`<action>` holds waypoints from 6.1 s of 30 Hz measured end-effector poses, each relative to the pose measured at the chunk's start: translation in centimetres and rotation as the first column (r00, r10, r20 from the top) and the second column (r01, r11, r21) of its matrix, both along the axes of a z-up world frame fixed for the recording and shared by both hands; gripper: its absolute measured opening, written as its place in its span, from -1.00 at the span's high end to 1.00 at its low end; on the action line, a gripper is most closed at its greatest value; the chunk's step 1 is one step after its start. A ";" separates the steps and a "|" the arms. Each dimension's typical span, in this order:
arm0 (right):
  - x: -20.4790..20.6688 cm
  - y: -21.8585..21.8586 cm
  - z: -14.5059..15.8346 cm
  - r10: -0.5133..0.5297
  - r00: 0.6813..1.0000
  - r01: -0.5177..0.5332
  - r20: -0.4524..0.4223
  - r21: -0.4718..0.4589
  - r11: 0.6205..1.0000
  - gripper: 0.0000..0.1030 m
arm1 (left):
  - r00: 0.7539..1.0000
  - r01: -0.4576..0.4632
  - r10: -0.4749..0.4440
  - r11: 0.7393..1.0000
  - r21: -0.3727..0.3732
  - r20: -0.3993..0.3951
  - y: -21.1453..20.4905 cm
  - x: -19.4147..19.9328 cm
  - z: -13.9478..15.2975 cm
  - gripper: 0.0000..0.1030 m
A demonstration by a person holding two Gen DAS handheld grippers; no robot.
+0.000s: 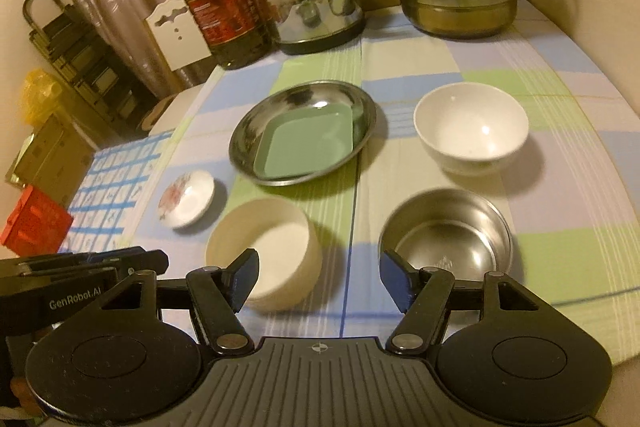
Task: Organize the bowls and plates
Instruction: 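Open the left gripper to release the tray and withdraw, then reach the left gripper to the floral saucer and grasp its rim, then carry the floral saucer with the left gripper and lower it onto the green tray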
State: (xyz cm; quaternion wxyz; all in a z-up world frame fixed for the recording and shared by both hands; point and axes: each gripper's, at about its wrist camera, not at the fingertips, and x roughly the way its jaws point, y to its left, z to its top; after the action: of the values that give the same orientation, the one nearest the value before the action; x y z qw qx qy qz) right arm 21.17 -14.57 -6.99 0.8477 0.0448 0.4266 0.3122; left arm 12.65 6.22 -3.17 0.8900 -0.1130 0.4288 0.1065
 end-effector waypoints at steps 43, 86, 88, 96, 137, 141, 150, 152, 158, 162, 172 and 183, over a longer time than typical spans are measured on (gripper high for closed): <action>-4.3 8.0 -1.1 0.165 0.985 -0.165 -0.045 0.017 0.986 -0.30 | 0.991 -0.107 0.109 0.994 0.025 -0.074 6.7 -4.5 -1.5 0.60; 6.8 24.6 -8.4 -0.064 0.994 0.060 -0.086 -0.050 0.997 0.54 | 0.985 0.130 -0.132 0.991 -0.027 -0.113 22.0 10.4 -9.8 0.62; 6.9 24.7 -8.6 -0.065 0.993 0.061 -0.093 -0.049 0.997 0.58 | 0.984 0.132 -0.136 0.991 -0.038 -0.115 22.2 10.6 -10.0 0.64; 6.9 24.9 -9.1 -0.076 0.991 0.071 -0.111 -0.045 0.996 0.84 | 0.981 0.152 -0.159 0.986 -0.069 -0.110 22.1 11.0 -10.2 0.84; 9.3 17.1 -4.2 -0.239 0.969 0.240 -0.070 0.009 0.971 0.87 | 0.945 0.327 -0.326 0.942 -0.079 0.018 15.5 16.6 -5.6 0.85; 10.8 15.8 -4.5 -0.274 0.959 0.274 -0.071 -0.010 0.962 0.87 | 0.934 0.357 -0.357 0.930 -0.084 0.016 14.2 18.5 -6.4 0.85; 14.7 13.9 -6.5 -0.318 0.945 0.315 -0.073 -0.052 0.948 0.87 | 0.920 0.388 -0.391 0.918 -0.084 -0.015 11.9 22.4 -8.4 0.85; 15.4 13.8 -6.9 -0.321 0.944 0.318 -0.079 -0.057 0.946 0.87 | 0.920 0.387 -0.390 0.918 -0.086 -0.028 11.7 23.1 -8.9 0.85; 17.3 14.1 -8.0 -0.314 0.945 0.307 -0.090 -0.077 0.948 0.87 | 0.924 0.373 -0.379 0.923 -0.089 -0.055 11.8 24.5 -9.9 0.85; 18.1 14.4 -8.4 -0.310 0.946 0.303 -0.096 -0.081 0.950 0.87 | 0.925 0.368 -0.374 0.926 -0.086 -0.064 11.9 25.1 -10.2 0.85; 19.2 14.7 -9.0 -0.307 0.946 0.298 -0.107 -0.090 0.950 0.87 | 0.928 0.359 -0.366 0.929 -0.089 -0.077 11.8 26.0 -10.4 0.85; 19.5 14.6 -8.9 -0.316 0.941 0.306 -0.119 -0.096 0.947 0.86 | 0.930 0.359 -0.362 0.932 -0.047 -0.064 11.4 26.3 -10.2 0.74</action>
State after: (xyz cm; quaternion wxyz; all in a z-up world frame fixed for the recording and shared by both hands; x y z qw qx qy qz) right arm 40.71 0.05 -15.91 0.8570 0.1000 0.4814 0.1542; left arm 38.91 17.60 -13.35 0.8764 -0.0439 0.4754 -0.0621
